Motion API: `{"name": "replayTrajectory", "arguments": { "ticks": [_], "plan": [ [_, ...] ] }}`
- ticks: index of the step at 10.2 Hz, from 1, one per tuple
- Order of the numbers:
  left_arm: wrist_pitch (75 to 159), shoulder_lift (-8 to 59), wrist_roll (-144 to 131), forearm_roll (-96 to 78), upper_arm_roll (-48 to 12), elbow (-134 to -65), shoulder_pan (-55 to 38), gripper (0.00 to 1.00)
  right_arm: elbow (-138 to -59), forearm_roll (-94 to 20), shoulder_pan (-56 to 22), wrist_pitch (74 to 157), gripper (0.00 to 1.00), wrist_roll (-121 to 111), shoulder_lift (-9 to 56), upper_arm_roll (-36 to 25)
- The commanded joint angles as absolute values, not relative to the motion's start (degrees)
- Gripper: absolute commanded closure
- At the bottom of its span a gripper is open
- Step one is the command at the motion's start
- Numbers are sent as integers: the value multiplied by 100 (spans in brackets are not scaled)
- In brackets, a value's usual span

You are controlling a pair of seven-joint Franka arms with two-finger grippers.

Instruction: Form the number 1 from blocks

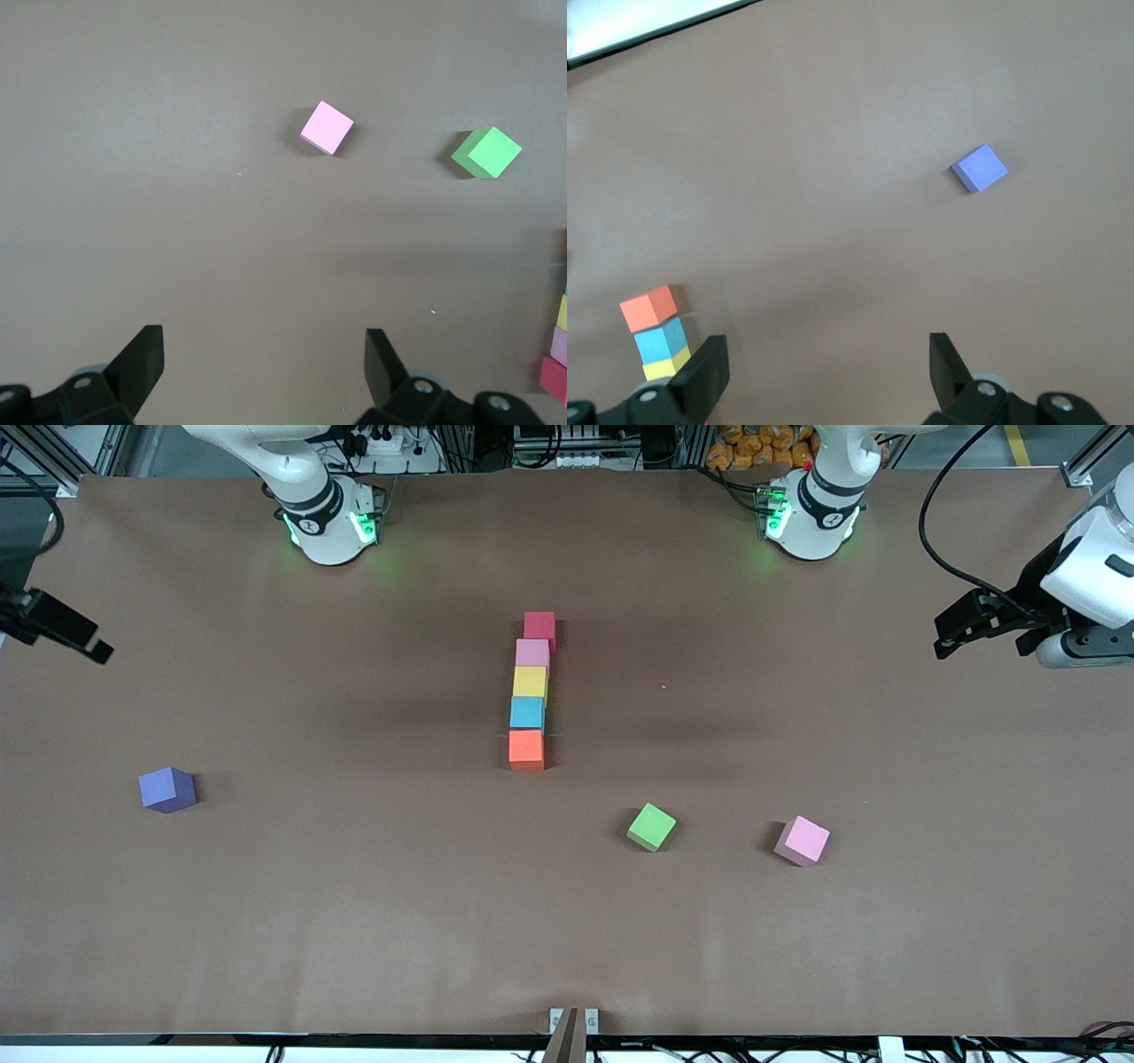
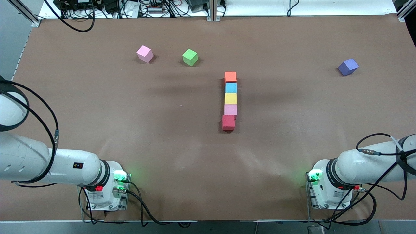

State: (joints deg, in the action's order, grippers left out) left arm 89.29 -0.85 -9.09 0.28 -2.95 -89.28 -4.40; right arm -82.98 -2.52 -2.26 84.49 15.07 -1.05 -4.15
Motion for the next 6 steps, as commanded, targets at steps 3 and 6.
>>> {"name": "replayTrajectory", "arguments": {
  "ticks": [3, 6],
  "plan": [
    [8789, -106, -773, -44, -386, -8851, -448, 0, -8578, 8, 9, 8438, 0, 1223, -369, -264],
    [8789, -105, -773, -35, -387, -8851, -448, 0, -8561, 44, 35, 8420, 0, 1116, -334, -272]
  ]
}}
